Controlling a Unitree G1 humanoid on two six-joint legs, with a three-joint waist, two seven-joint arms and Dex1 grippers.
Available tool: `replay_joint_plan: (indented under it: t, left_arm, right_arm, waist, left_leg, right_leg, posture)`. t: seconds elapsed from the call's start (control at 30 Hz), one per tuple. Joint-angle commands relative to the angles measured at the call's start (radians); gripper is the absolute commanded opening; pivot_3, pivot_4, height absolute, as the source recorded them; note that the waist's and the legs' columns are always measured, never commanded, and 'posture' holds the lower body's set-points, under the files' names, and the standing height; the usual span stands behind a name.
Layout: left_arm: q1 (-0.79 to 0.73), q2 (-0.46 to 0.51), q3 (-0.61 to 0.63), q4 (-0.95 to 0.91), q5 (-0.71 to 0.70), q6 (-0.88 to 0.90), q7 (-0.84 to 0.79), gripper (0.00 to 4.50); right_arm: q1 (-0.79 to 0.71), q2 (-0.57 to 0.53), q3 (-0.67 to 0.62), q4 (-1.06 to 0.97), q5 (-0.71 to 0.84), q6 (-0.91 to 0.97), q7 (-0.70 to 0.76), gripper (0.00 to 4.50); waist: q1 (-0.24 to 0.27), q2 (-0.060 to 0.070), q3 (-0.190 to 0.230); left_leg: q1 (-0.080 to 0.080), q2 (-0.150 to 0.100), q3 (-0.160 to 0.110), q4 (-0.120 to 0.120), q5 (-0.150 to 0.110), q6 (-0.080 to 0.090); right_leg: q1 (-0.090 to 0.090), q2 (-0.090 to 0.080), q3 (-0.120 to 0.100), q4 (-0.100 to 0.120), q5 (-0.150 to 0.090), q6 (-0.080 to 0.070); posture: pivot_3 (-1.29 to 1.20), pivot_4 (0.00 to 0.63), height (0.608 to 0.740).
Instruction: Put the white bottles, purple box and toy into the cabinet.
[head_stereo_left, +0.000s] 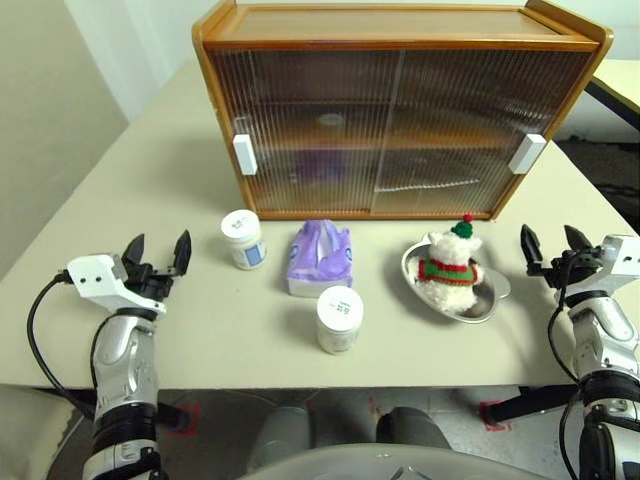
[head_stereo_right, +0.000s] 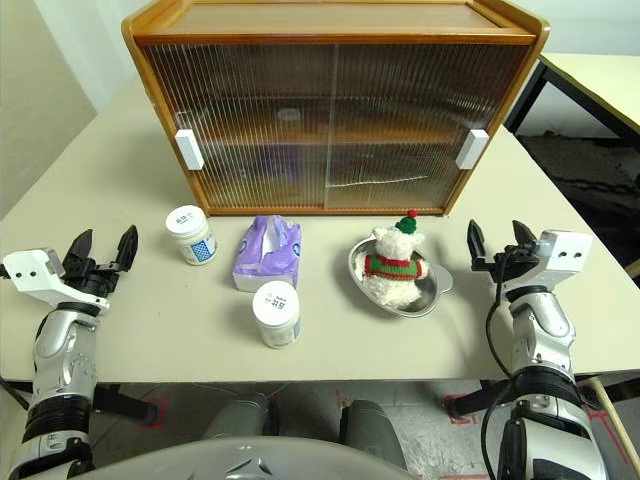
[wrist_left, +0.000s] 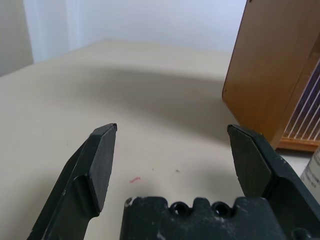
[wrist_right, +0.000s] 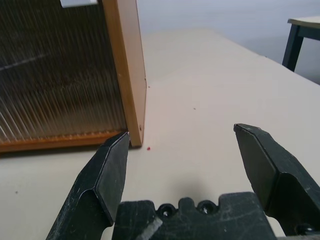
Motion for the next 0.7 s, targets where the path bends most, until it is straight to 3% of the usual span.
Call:
replay_joint_plan:
  t: [0.03,0.43,0.57,0.7]
  left_arm:
    - [0.006,0.004,-0.006,0.025,0.004,-0.004,-0.021,4.48]
    - [-0.055,0.045,0.011,0.097,0.01,-0.026,-0.036,4.48]
    - [-0.08,0.061,0.027,0.113,-0.013,-0.016,-0.039,4.48]
    - [-0.119,0.099,0.039,0.139,-0.012,-0.019,-0.05,4.48]
  right_arm:
    - [0.015,0.015,0.002,-0.03,0.006,-0.002,0.003,4.5]
    - [-0.033,0.04,0.009,-0.126,0.038,0.023,0.027,4.5]
    - [-0.08,0.047,0.044,-0.267,0.081,0.093,0.088,4.5]
    - [-0.084,0.044,0.119,-0.543,0.203,0.314,0.173,4.5]
  waist:
    - [0.0,0.0,0.0]
    - [-0.009,0.0,0.0]
    - [-0.024,0.0,0.0]
    - [-0.026,-0.001,0.0]
  left_leg:
    - [0.0,0.0,0.0,0.0,0.0,0.0]
    - [0.001,0.004,0.008,0.0,-0.002,-0.004]
    - [0.002,0.005,0.008,0.0,-0.002,-0.004]
    - [0.002,0.006,0.008,0.0,-0.002,-0.003]
  right_leg:
    - [0.0,0.0,0.0,0.0,0.0,0.0]
    - [-0.001,0.002,0.002,0.0,0.0,-0.001]
    - [-0.001,0.002,0.002,0.001,0.001,-0.001]
    - [-0.002,0.003,0.002,0.001,0.001,-0.001]
  posture:
    - [0.08,0.0,0.74]
    - [0.08,0.0,0.74]
    - [0.08,0.0,0.74]
    - [0.08,0.0,0.74]
